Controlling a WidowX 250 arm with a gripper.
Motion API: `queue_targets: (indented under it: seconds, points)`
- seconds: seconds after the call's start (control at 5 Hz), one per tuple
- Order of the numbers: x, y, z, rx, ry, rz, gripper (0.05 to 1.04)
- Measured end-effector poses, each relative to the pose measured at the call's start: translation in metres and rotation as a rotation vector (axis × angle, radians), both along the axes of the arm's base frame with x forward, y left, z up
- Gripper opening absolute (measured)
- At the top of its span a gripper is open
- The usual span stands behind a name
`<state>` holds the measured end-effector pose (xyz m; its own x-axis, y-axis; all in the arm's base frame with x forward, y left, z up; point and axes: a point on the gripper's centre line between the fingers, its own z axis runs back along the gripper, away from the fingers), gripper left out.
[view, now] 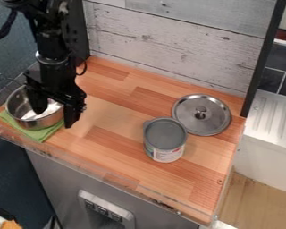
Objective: Move the silver pot to the upper middle of the table
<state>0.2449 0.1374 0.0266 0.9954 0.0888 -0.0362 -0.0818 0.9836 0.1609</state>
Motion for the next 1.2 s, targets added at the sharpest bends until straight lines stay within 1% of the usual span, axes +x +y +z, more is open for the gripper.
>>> queue_targets:
  seconds: [0.2,0.4,0.6,0.8,1.0,1.2]
  points:
    - [0.0,-0.001,-0.017,-0.026,0.027,0.003,0.878]
    - [0.0,-0.002,-0.017,-0.031,0.027,-0.008,0.58]
    - [0.002,-0.003,-0.016,-0.019,0.028,-0.022,0.294]
    - [0.007,-0.009,-0.007,0.002,0.018,-0.058,0.123]
    - [0.007,-0.015,-0.005,0.008,0.045,-0.092,0.077]
    - [0.03,-0.033,0.018,0.045,0.027,-0.213,0.077]
